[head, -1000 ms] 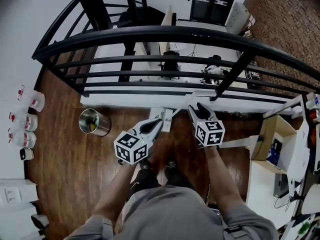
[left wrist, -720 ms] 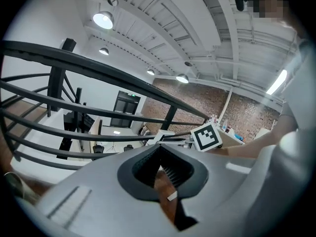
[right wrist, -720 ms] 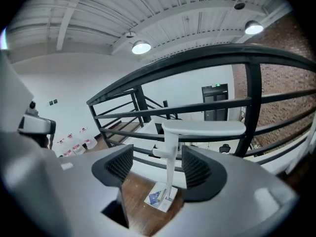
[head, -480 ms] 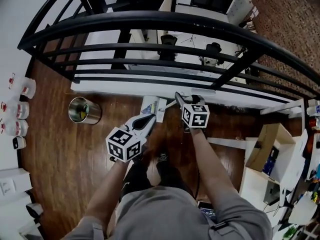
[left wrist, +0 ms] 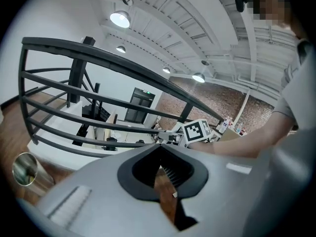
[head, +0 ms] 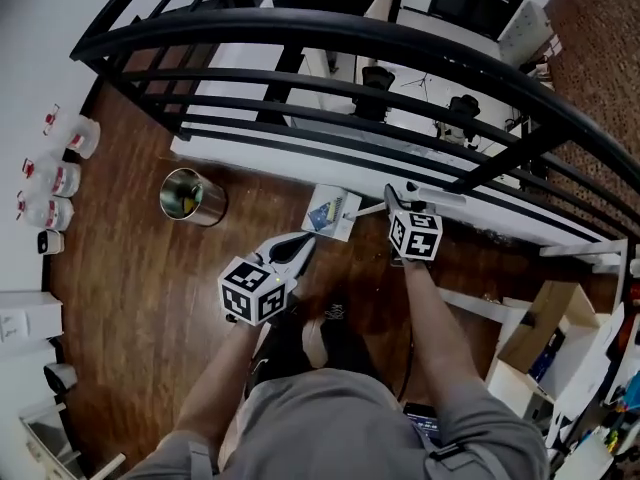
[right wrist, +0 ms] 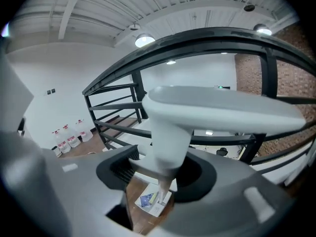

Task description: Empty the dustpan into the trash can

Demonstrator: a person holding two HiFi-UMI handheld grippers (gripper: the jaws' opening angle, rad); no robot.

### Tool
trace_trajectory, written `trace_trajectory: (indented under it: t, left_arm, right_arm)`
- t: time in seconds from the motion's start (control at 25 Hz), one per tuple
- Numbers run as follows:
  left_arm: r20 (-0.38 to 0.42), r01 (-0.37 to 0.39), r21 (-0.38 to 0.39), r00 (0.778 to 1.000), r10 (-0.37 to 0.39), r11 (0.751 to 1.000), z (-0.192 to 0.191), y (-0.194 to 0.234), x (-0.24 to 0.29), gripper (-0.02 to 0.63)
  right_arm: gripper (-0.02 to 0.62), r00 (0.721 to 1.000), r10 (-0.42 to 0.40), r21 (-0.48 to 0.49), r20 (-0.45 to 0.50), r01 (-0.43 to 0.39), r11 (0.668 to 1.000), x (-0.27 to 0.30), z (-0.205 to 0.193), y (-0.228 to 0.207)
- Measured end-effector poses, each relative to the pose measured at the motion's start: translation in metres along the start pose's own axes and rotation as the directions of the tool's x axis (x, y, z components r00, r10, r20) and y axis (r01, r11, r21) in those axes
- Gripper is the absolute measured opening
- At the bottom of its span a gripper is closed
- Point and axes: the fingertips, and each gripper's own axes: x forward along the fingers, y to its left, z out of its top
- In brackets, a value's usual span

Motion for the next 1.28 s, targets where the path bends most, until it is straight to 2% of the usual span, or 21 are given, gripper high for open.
trace_trajectory:
  t: [0.32, 0.52, 0.76, 0.92, 1.12, 1.28]
  left_arm:
    - [0.018, -0.098, -0.017, 0.995, 0.098, 0.995, -0.002, 0.026, -0.039, 0.005]
    - [0.061, -0.182, -0.047, 0.981, 0.184, 0.982, -0.002, 0.043, -0.073, 0.005]
    - [0.085, -0.264, -0.060, 0.960, 0.268, 0.963, -0.016, 0.072, -0.132, 0.005]
    - [0.141, -0.311, -0.066, 0.938, 0.317, 0.948, -0.007, 0.096, -0.180, 0.005]
    - [0.175, -0.376, -0.093, 0.905, 0.387, 0.922, -0.007, 0.140, -0.254, 0.005]
    - [0.215, -0.403, -0.088, 0.885, 0.412, 0.911, 0.000, 0.173, -0.307, 0.005]
  right_arm:
    - [0.196, 0.996, 0.072, -0.065, 0.058, -0.069, 0.995, -0.022, 0.038, 0.038]
    - [0.196, 0.980, 0.170, -0.109, 0.102, -0.159, 0.981, -0.029, 0.084, 0.079]
    - [0.196, 0.949, 0.285, -0.161, 0.136, -0.262, 0.951, -0.041, 0.118, 0.166]
    - [0.196, 0.918, 0.356, -0.212, 0.172, -0.318, 0.924, -0.057, 0.154, 0.234]
    - [0.196, 0.872, 0.427, -0.267, 0.241, -0.364, 0.893, -0.092, 0.208, 0.326]
    - [0.196, 0.840, 0.449, -0.283, 0.305, -0.370, 0.885, -0.106, 0.246, 0.385]
